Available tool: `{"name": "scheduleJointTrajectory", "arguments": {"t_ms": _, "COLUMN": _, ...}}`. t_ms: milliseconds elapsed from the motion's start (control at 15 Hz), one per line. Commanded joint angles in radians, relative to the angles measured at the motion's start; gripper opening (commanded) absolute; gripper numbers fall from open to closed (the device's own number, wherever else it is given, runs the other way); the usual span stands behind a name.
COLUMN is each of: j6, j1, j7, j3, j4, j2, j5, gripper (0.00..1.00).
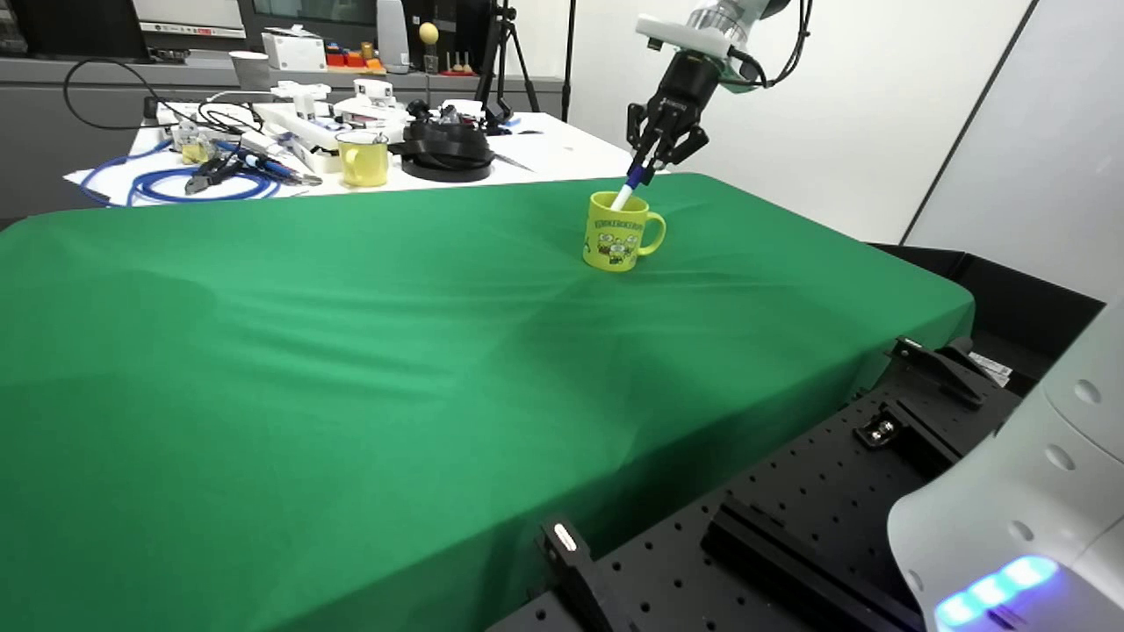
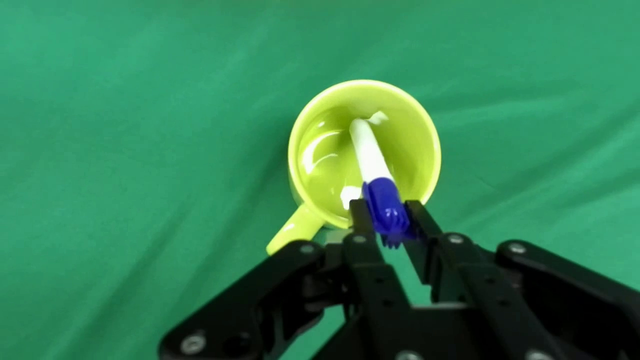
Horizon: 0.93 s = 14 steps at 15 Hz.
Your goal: Remove the marker from the cup and put it on the table
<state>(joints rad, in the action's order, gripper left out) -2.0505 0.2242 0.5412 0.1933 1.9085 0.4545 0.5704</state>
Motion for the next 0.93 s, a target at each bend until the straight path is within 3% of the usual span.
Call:
{"name": "scheduleJointTrajectory", "arguments": {"t_ms": 0, "j6": 0.054, "j1": -0.001, "j7": 0.04, "j3": 0.001, "j4": -0.019, "j2": -0.042, "j5": 0.008, "gripper": 0.06}}
{"name": "scheduleJointTrajectory", "arguments": {"t_ms": 400, "j6": 0.186, "j1": 0.018, "j7": 0.067, "j3": -0.003, "j4": -0.147, "j2": -0.022, "j5": 0.025, "gripper": 0.06}}
{"name": "scheduleJointTrajectory", "arguments": {"t_ms": 867, "j6": 0.341, "j1": 0.046, "j7": 0.084, "j3": -0.015, "j4": -0.322, "j2": 0.096, "j5": 0.141, "gripper": 0.06}}
